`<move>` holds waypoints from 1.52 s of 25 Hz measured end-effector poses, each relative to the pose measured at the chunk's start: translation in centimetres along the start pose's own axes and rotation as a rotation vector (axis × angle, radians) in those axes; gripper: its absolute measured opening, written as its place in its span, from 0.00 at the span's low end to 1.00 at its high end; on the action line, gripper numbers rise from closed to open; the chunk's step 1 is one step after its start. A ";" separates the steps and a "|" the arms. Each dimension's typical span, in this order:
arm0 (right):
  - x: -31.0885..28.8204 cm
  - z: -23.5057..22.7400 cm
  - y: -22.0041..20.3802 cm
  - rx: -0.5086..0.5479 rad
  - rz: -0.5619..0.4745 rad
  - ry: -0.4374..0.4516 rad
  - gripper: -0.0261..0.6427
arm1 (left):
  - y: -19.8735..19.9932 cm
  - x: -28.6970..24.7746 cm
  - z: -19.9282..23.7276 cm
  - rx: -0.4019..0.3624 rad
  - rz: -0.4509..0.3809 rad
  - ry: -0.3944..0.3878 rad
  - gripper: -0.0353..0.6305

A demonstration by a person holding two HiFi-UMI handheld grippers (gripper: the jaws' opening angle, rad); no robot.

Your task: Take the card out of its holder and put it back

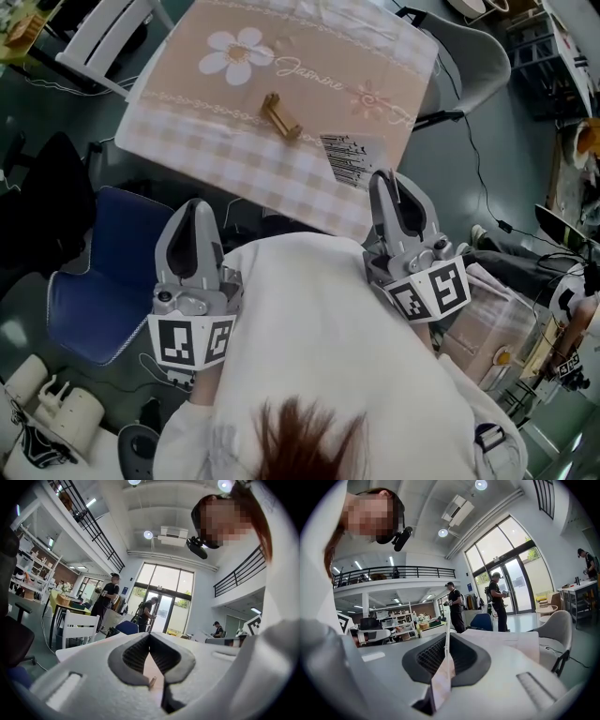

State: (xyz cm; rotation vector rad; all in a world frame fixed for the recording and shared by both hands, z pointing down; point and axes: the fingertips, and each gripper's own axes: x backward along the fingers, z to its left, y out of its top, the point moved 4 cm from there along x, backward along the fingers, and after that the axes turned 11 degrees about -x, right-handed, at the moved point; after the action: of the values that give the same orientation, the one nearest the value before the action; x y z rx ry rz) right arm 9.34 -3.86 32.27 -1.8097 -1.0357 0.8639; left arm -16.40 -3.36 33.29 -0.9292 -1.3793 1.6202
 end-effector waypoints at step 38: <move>-15.2 -2.9 -3.2 0.031 0.136 0.053 0.06 | 0.1 0.9 2.4 0.036 0.002 0.148 0.05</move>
State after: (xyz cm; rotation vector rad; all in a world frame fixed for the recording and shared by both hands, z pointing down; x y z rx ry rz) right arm 4.53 -17.53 38.52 -1.8829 -0.8698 0.9035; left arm -18.95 -3.52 33.47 -1.0082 -1.2445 1.5407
